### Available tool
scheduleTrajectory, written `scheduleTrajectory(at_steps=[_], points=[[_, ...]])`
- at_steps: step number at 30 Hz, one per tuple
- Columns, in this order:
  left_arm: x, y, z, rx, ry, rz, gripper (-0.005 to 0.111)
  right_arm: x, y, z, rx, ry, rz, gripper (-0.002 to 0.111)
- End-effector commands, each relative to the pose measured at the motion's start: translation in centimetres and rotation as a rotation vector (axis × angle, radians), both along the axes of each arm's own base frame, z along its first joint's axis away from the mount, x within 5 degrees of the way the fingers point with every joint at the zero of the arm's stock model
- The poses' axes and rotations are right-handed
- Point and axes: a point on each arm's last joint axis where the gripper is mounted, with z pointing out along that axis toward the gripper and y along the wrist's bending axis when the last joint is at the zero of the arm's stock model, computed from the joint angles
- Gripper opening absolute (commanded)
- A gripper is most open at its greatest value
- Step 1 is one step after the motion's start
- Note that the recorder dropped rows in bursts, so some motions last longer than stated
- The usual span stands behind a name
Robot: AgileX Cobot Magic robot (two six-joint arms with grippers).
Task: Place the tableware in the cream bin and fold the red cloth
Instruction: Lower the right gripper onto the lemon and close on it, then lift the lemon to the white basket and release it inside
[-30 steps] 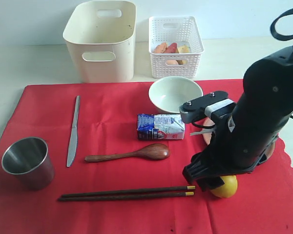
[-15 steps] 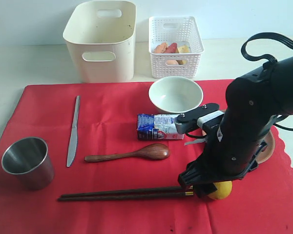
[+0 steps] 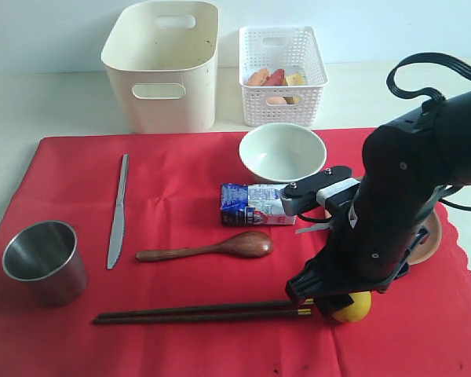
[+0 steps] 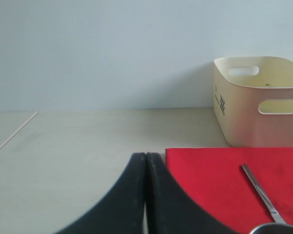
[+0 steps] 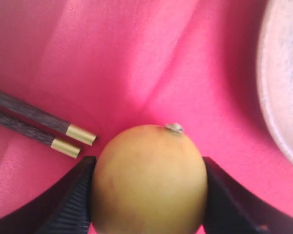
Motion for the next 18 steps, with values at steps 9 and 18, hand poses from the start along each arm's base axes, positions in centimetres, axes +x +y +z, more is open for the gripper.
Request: scheduleTrajectory(at_steps=[9, 18], points=[[0.0, 0.0, 0.0, 0.003, -0.008, 0.002, 0.000, -0.3, -0.2, 0.0, -0.033, 0.030, 0.017, 0.000], [0.0, 0.0, 0.0, 0.003, -0.008, 0.002, 0.000, 1.4, 0.6, 2.5, -0.104, 0.004, 0.084, 0.000]])
